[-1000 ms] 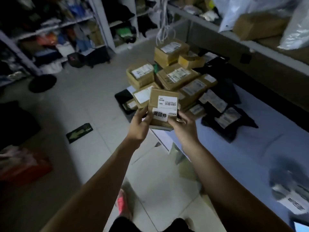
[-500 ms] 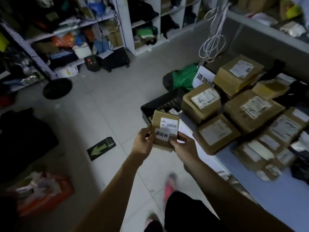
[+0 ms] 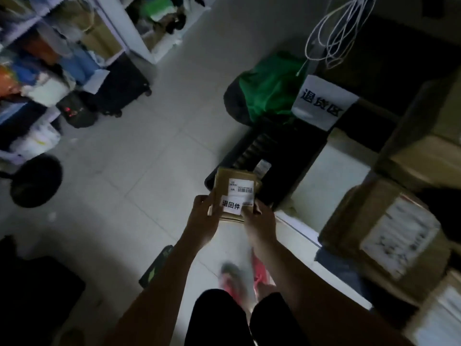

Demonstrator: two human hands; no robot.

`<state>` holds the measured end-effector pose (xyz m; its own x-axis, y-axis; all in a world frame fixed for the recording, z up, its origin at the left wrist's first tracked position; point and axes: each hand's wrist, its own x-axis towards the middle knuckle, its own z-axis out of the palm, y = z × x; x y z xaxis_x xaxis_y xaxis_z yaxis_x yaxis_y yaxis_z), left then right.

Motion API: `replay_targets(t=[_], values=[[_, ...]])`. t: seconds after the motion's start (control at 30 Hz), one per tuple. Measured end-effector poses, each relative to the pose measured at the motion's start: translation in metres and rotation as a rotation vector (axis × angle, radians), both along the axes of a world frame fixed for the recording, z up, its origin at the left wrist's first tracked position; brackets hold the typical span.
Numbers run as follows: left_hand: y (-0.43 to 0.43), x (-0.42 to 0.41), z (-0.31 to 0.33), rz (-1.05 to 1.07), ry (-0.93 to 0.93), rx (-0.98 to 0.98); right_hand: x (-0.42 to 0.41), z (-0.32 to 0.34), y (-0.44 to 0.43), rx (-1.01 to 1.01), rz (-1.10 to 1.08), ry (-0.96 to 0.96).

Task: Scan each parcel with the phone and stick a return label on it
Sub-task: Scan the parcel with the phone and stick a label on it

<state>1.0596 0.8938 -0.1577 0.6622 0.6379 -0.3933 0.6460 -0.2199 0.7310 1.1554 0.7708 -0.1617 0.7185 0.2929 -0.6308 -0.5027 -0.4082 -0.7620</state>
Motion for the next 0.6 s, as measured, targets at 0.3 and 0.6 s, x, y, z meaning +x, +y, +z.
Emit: replay_targets(t=[0.3,0.6], values=[[0.147,0.188,-0.123,-0.489,-0.011,-0.140,0.134,-0.118,0.107,-0.160,-0.256,0.004],[0.193,0.344,-0.378,-0.523,-0.026,-0.182,0.273,-0.350,0.157,-0.235,-0.345,-0.081]])
